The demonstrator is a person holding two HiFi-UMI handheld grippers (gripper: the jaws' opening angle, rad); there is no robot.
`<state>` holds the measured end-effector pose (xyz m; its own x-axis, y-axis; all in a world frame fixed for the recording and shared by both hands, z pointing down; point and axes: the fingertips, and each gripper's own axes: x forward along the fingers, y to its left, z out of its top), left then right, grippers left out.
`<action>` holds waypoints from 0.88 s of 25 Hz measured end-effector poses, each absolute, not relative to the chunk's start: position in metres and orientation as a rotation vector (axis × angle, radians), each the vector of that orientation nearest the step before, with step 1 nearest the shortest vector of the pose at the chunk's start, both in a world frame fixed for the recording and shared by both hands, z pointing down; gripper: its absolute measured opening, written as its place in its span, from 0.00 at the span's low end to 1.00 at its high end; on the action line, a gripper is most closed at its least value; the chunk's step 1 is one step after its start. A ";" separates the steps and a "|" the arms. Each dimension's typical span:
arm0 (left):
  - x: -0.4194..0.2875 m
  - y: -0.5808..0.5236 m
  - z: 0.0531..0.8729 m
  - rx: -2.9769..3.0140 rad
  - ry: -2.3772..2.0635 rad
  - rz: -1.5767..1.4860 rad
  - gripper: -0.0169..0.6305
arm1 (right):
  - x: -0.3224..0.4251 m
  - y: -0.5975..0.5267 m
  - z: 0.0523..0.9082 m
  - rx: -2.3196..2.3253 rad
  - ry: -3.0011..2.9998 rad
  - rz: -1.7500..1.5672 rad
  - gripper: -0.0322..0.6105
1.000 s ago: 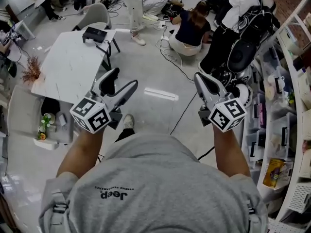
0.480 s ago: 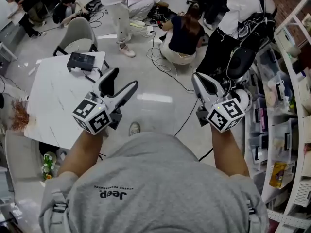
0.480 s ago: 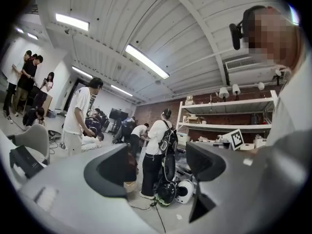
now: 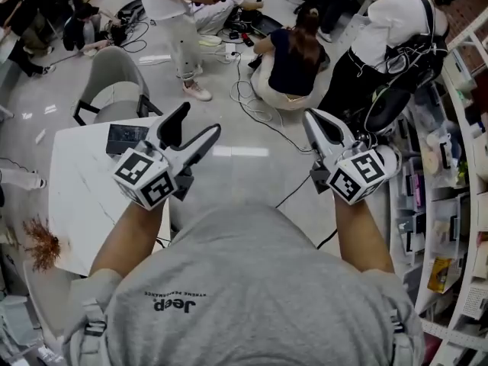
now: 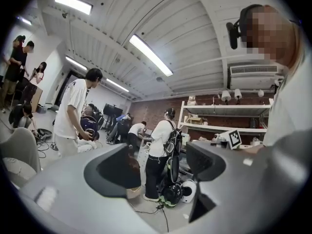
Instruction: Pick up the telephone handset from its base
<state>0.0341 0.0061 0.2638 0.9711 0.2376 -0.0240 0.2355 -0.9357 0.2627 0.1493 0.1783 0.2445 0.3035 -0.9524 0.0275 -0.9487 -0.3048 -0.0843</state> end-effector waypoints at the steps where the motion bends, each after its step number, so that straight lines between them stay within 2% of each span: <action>1: 0.040 -0.007 0.267 2.845 0.351 0.016 0.65 | 0.156 0.168 0.246 -2.500 1.810 -0.122 0.06; 8: 0.080 -0.067 0.288 2.795 0.308 0.043 0.65 | 0.202 0.115 0.260 -2.499 1.812 -0.180 0.06; 22: 0.198 -0.048 0.300 2.781 -0.023 0.062 0.65 | 0.353 0.104 0.276 -2.252 2.090 -0.230 0.06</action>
<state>0.1981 -0.0476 0.3004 0.9989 -0.0083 0.0462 -0.0240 -0.9359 0.3514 0.3529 0.1041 0.2761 0.0693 -0.9953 0.0681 -0.9862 -0.0786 -0.1457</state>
